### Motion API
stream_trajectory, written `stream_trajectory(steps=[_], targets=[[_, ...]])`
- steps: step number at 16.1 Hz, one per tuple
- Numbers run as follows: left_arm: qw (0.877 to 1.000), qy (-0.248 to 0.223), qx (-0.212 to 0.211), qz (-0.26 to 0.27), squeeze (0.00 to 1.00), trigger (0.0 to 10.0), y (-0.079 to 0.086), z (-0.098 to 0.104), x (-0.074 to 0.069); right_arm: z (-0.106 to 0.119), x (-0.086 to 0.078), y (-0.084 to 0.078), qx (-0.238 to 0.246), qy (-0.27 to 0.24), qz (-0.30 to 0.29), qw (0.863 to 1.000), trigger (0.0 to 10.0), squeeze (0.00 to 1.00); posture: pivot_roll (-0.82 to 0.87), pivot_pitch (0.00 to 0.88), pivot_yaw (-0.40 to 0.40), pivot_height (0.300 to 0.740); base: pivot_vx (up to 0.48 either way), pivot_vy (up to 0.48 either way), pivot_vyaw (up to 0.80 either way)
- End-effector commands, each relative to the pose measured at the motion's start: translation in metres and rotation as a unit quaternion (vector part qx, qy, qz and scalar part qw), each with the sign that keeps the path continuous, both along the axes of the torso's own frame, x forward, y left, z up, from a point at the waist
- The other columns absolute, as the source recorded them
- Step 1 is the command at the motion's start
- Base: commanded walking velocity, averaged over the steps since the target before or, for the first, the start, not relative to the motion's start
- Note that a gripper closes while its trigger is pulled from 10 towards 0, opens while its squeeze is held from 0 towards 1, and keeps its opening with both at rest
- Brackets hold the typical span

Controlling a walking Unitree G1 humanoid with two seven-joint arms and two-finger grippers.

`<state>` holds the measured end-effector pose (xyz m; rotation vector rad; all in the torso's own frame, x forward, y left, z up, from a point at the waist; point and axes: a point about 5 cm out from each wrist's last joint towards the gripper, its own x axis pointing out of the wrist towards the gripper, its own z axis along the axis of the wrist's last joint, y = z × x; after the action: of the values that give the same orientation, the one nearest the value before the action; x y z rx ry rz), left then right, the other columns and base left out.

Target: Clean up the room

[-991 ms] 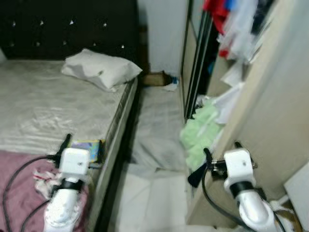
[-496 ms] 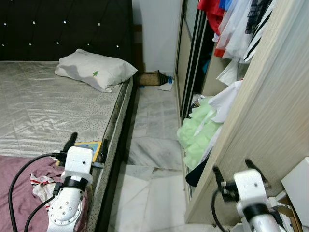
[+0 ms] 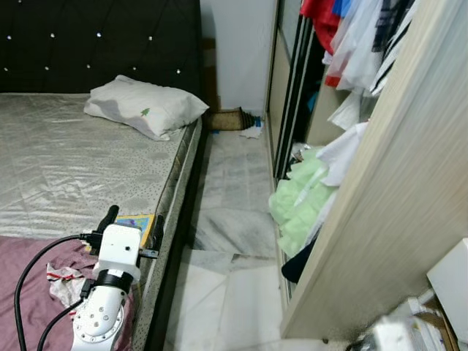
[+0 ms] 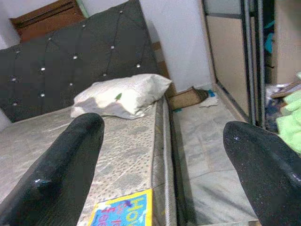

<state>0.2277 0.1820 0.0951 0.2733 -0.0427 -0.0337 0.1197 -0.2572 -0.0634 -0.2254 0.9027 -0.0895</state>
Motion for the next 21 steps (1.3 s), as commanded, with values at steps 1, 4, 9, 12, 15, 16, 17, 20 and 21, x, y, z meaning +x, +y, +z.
stream_trajectory(steps=[1,4,9,12,15,16,17,20,21], targets=[[1.000,-0.003,0.000,-0.002,0.00,10.0,0.000,0.003,0.001,-0.005,0.000,0.005,0.004,0.002,0.018,1.000,10.0,0.00,-0.02,0.007,-0.002,0.740,0.000,0.000,0.00],[1.000,-0.001,-0.001,-0.004,0.00,10.0,-0.001,0.003,0.000,-0.029,-0.009,0.029,-0.002,0.063,0.031,0.998,10.0,0.00,-0.01,0.011,-0.001,0.740,0.000,0.000,0.80],[1.000,0.003,-0.001,-0.009,0.00,10.0,-0.003,0.003,0.000,-0.031,0.014,0.031,-0.021,0.074,0.064,0.995,10.0,0.00,0.00,0.016,0.002,0.740,0.000,0.000,0.80],[1.000,0.003,0.000,-0.013,0.00,10.0,-0.004,0.003,0.002,-0.028,0.035,0.048,-0.015,0.062,0.104,0.993,10.0,0.00,0.01,0.016,0.003,0.740,0.000,0.000,0.80],[1.000,0.002,0.001,-0.015,0.00,10.0,-0.005,0.004,0.002,-0.027,0.014,0.017,-0.022,0.069,0.102,0.992,10.0,0.00,0.02,0.015,-0.001,0.740,0.000,0.000,0.80],[1.000,0.002,0.001,-0.015,0.00,10.0,-0.005,0.004,0.002,-0.027,0.013,0.016,-0.022,0.069,0.100,0.992,10.0,0.00,0.02,0.015,-0.001,0.740,0.000,0.000,0.80],[1.000,0.003,0.000,-0.014,0.00,10.0,-0.005,0.004,0.002,-0.028,0.011,0.017,-0.023,0.073,0.106,0.991,10.0,0.00,0.02,0.014,-0.002,0.740,0.000,0.000,0.80],[1.000,0.005,-0.001,-0.016,0.00,10.0,-0.006,0.004,0.002,-0.029,0.008,0.017,-0.021,0.081,0.126,0.989,10.0,0.00,0.02,0.015,-0.002,0.740,0.000,0.000,0.80],[1.000,0.006,-0.001,-0.017,0.00,10.0,-0.006,0.004,0.002,-0.031,0.002,0.019,-0.007,0.097,0.140,0.985,10.0,0.00,0.02,0.015,-0.002,0.740,0.000,0.000,0.80]])
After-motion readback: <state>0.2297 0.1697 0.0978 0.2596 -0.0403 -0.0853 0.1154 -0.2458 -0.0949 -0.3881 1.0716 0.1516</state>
